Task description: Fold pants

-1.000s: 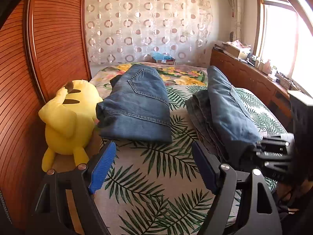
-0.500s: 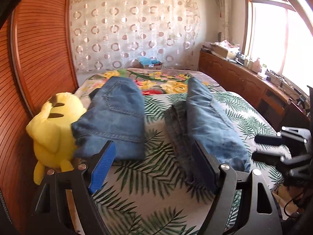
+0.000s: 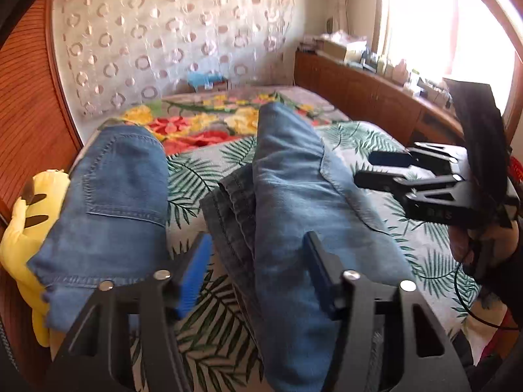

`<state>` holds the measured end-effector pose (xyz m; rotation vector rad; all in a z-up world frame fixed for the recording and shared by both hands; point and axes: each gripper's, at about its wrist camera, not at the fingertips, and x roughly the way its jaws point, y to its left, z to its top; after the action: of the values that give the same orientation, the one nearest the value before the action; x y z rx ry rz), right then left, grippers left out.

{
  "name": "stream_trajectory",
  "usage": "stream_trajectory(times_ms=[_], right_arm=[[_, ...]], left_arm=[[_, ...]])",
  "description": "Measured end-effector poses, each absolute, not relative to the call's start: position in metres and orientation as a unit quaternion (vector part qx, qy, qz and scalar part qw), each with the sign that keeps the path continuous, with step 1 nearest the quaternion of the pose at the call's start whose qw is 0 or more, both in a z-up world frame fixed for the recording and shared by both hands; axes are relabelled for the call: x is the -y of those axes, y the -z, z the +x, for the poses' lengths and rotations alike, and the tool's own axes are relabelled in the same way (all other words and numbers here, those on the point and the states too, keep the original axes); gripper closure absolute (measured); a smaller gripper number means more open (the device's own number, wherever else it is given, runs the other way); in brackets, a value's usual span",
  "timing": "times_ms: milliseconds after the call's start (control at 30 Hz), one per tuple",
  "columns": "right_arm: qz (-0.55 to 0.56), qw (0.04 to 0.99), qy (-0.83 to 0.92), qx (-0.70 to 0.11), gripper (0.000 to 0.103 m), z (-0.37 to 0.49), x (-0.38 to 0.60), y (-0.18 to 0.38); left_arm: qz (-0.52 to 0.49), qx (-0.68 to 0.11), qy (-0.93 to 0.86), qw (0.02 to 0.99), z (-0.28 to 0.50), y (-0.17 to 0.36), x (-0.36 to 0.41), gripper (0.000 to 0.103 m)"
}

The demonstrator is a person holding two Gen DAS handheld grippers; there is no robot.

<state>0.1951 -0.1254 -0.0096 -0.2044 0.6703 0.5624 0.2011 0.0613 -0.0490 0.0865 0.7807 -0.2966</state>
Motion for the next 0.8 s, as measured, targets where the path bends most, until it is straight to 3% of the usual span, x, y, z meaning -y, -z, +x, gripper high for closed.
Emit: stream_trajectory(times_ms=[133,200,267,300,467,600,800], right_arm=[[-0.101,0.897,-0.280,-0.326,0.053,0.216,0.113,0.011],[-0.098,0.894,-0.286,-0.329,0.052,0.224,0.115,0.008],[-0.100,0.892,-0.292,-0.330,0.051,0.233,0.113,0.008],[-0.101,0.891,-0.296,-0.330,0.051,0.235,0.111,0.007],[-0.083,0.888,-0.312,-0.329,0.049,0.244,0.127,0.012],[-0.069,0.879,-0.332,-0.334,0.032,0.258,0.129,0.026],[-0.056,0.854,-0.346,-0.384,0.031,0.276,0.116,0.053]], left_arm=[[0.027,-0.407,0.166,0.898,0.211,0.061,-0.062,0.050],[0.024,-0.416,0.177,0.891,0.212,0.066,-0.061,0.069],[0.023,-0.425,0.186,0.885,0.210,0.071,-0.060,0.081],[0.022,-0.427,0.192,0.883,0.208,0.072,-0.059,0.093],[0.020,-0.398,0.177,0.900,0.180,0.061,-0.061,0.098],[0.011,-0.417,0.151,0.896,0.166,0.077,-0.076,0.099],[0.008,-0.453,0.112,0.884,0.164,0.103,-0.086,0.099]])
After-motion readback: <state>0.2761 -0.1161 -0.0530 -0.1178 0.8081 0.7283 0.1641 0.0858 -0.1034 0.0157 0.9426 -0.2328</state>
